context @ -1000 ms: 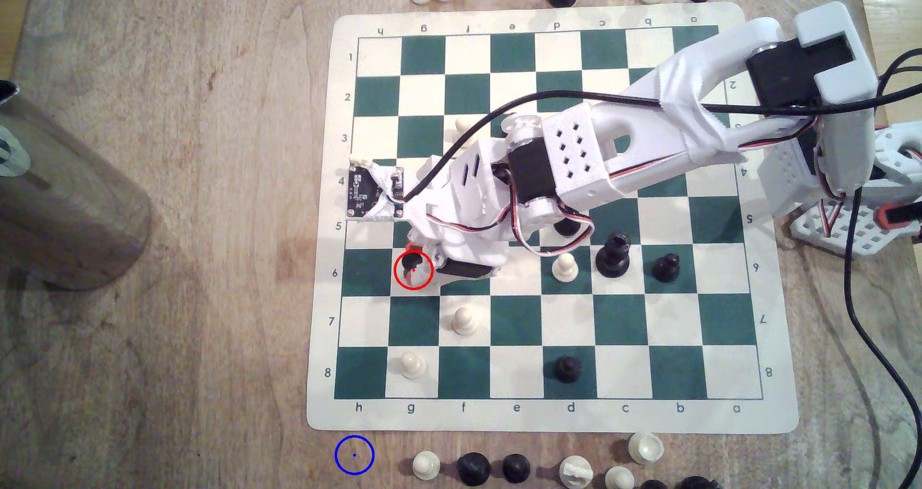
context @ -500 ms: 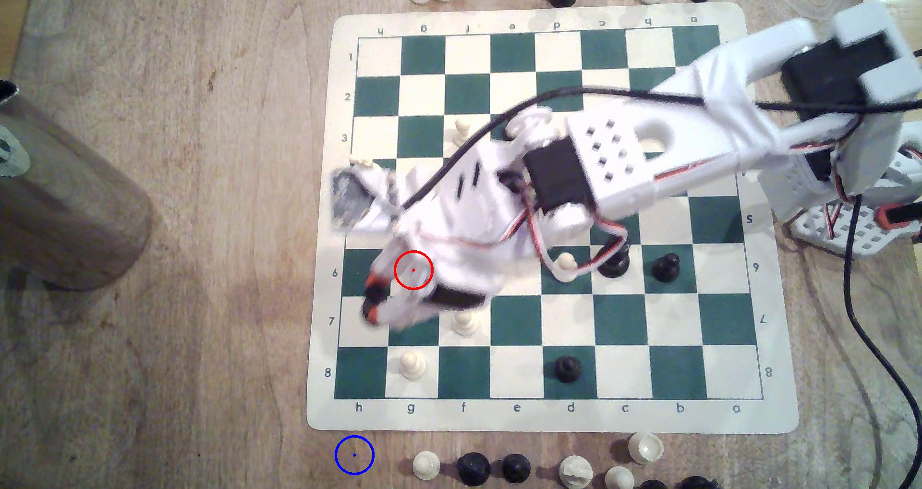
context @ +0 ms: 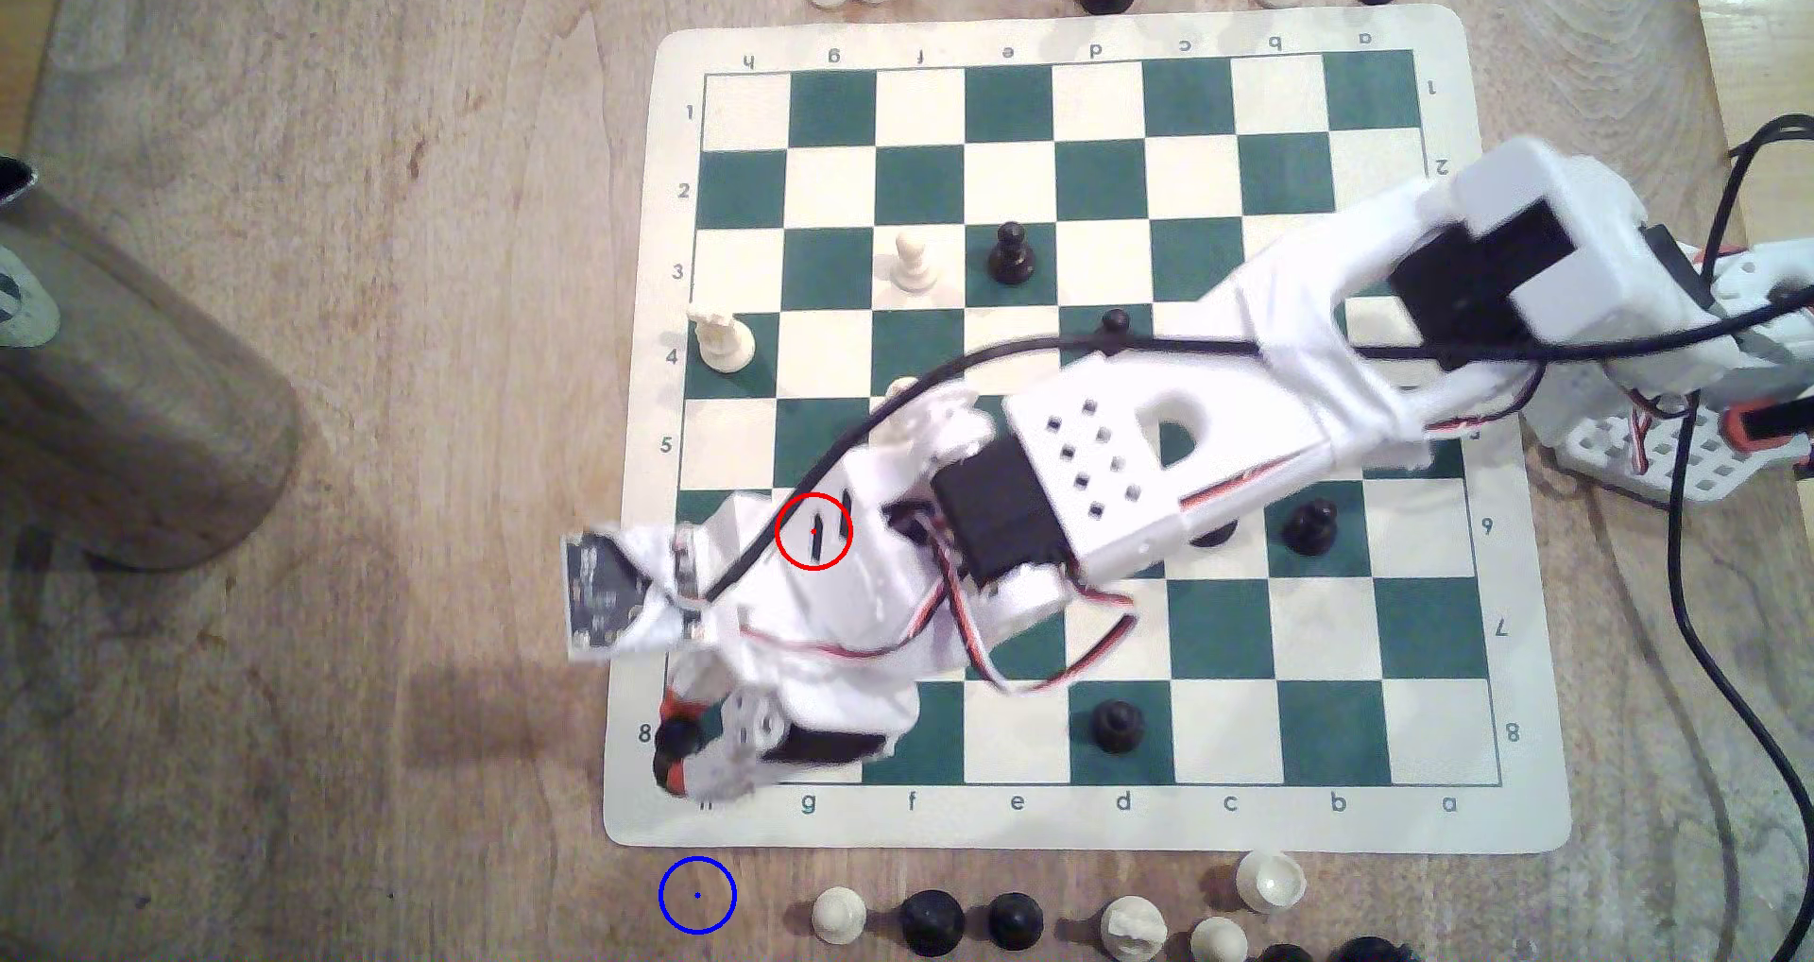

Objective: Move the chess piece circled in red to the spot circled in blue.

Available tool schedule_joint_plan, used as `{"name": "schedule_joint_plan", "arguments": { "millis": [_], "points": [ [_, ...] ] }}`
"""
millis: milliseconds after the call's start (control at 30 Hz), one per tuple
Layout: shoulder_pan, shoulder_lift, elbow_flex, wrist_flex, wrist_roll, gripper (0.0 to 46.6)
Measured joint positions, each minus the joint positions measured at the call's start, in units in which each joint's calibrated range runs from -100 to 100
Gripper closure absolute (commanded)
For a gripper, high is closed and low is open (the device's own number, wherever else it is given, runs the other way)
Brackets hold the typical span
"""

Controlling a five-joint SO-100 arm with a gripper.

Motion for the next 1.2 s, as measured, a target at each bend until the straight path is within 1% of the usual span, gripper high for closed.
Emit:
{"name": "schedule_joint_plan", "arguments": {
  "millis": [133, 400, 467, 667, 1200],
  "points": [
    [-1.1, 2.7, -4.3, 0.0, 0.0, 46.4],
    [-2.2, 7.7, -9.1, 0.0, 0.0, 46.4],
    [-2.4, 8.5, -9.2, 0.0, 0.1, 46.4],
    [-2.5, 10.8, -9.3, -2.2, -0.7, 46.4],
    [-3.8, 14.3, -10.8, -4.1, -0.9, 46.4]
  ]
}}
